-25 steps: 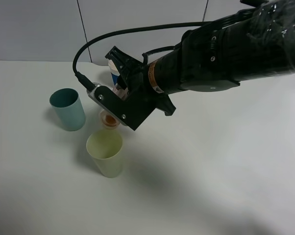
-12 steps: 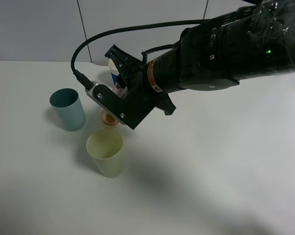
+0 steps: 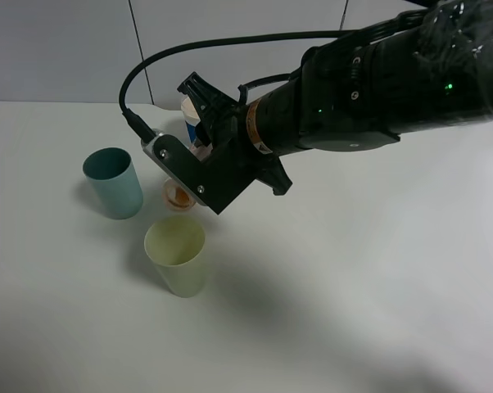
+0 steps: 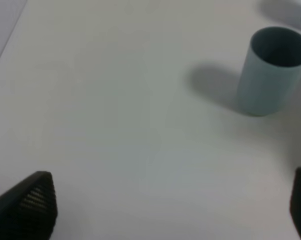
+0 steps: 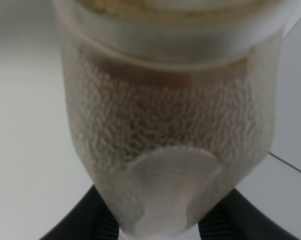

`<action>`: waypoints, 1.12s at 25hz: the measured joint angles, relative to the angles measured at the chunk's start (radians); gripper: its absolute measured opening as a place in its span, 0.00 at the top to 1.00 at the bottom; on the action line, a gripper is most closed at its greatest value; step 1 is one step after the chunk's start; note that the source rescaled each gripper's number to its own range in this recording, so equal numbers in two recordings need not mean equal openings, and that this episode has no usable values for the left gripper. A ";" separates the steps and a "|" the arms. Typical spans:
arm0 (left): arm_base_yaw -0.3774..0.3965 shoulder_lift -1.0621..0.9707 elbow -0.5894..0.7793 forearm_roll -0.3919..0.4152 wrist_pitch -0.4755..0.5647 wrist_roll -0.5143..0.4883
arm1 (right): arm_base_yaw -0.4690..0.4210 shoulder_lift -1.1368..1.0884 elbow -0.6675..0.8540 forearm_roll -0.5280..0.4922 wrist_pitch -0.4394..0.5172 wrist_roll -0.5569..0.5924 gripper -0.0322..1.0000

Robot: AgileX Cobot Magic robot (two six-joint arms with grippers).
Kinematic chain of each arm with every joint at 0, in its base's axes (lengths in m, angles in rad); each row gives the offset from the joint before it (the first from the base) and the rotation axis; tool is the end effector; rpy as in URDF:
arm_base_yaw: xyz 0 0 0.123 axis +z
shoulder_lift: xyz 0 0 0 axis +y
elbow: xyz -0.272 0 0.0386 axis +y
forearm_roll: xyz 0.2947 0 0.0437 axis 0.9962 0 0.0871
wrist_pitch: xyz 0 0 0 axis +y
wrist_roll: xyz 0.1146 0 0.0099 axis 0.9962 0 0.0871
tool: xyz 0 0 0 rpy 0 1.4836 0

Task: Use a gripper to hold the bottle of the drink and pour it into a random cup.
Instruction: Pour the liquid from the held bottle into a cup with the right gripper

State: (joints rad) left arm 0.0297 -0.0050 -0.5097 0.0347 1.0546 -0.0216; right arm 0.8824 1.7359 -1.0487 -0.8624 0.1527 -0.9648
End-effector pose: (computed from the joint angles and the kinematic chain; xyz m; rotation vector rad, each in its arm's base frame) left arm 0.0660 0.0054 0.2930 -0.0537 2.0226 0.0465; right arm 0.2808 0.3202 0.1581 -2.2729 0.5703 -0.6142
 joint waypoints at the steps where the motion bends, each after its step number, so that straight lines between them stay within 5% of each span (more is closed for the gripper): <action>1: 0.000 0.000 0.000 0.000 0.000 0.000 | 0.000 0.000 0.000 0.000 0.000 0.000 0.97; 16: 0.000 0.000 0.000 0.000 0.000 0.000 | 0.000 -0.001 0.000 -0.001 0.000 -0.010 0.97; 28: 0.000 0.000 0.000 0.000 0.000 0.000 | 0.003 -0.014 0.000 -0.001 -0.024 -0.165 0.97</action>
State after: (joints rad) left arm 0.0297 -0.0050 -0.5097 0.0347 1.0546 -0.0216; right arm 0.8853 1.7222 -1.0487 -0.8633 0.1291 -1.1296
